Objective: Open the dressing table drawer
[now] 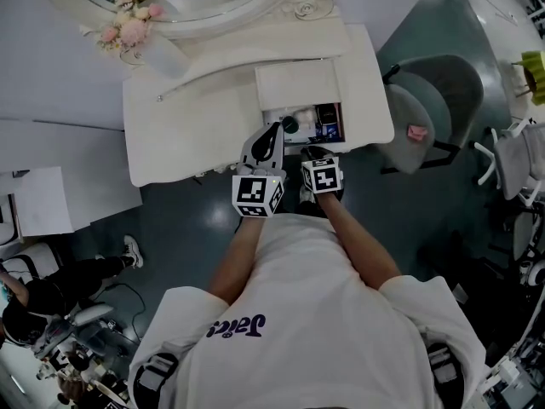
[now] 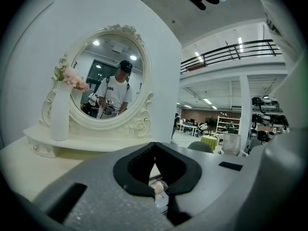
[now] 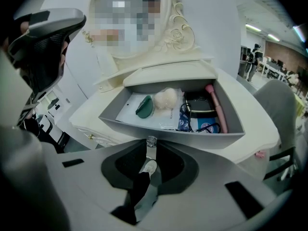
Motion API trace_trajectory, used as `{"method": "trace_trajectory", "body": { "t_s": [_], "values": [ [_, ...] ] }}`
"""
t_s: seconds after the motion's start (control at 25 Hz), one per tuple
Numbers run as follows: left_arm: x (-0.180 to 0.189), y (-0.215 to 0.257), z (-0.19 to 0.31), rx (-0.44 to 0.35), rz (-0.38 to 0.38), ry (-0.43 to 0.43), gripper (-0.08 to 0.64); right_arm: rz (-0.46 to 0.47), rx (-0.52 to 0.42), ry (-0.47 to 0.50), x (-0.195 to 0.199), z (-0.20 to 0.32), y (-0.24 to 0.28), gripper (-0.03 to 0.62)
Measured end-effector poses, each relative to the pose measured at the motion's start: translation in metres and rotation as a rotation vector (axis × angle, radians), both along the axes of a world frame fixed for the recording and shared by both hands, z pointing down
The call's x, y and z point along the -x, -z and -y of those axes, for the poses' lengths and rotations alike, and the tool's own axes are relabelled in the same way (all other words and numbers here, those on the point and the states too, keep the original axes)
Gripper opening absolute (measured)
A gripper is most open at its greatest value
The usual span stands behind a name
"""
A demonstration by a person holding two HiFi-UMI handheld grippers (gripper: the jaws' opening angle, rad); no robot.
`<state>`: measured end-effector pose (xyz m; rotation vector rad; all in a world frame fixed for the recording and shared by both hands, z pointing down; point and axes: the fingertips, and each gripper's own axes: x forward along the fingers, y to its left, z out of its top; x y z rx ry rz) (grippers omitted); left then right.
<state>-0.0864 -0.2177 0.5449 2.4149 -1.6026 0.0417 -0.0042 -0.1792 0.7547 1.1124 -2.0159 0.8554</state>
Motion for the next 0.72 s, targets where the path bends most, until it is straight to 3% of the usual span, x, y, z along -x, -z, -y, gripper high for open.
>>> {"method": "trace_trajectory", "body": {
  "t_s": [0.4,0.72],
  "values": [
    [0.0,0.003,-0.001,-0.006,0.002,0.001,0.014,-0.02,0.024,0.028,-0.003,-0.007,0.0,0.074],
    [0.005,0.017,0.017,-0.035,0.011,0.001,0.014,-0.016,-0.027,0.041,-0.004,0.001,0.041,0.081]
  ]
}}
